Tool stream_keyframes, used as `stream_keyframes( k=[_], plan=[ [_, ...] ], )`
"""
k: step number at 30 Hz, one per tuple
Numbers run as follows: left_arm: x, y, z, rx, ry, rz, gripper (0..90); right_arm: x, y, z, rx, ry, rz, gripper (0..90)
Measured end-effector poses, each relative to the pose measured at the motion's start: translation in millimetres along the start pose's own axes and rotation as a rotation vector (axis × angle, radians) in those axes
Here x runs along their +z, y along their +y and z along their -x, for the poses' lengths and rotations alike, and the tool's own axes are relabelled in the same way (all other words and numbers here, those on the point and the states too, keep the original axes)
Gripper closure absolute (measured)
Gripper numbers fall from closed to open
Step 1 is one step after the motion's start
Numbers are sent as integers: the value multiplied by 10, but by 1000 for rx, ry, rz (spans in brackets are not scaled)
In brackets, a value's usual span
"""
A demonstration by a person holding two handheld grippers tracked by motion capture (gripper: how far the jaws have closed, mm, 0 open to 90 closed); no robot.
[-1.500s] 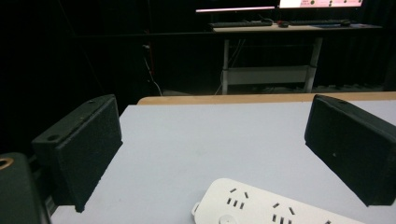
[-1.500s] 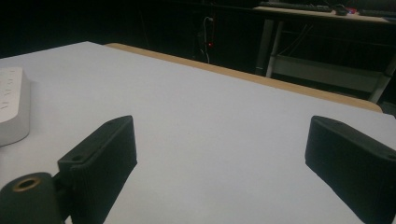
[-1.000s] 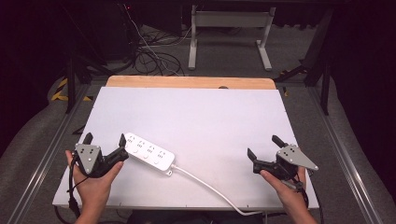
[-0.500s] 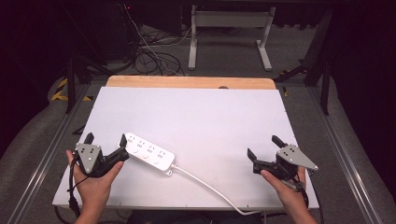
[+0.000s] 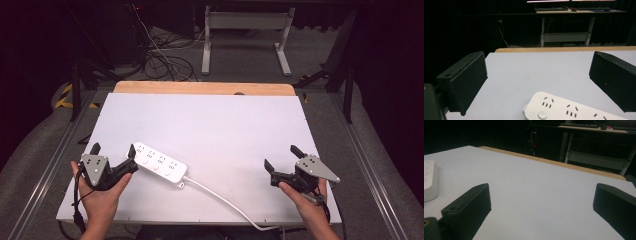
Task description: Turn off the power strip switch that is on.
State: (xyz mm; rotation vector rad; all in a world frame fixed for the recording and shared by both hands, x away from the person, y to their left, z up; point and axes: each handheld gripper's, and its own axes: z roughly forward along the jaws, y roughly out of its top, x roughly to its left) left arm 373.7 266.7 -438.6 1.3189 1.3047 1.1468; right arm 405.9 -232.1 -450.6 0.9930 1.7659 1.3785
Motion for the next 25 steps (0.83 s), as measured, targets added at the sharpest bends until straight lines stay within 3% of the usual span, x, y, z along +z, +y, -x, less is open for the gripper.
stream_keyframes(
  k=[25],
  plan=[
    [11, -6, -16, 1, 3, -8, 23, 11, -8, 2, 2, 8, -6, 21]
  ],
)
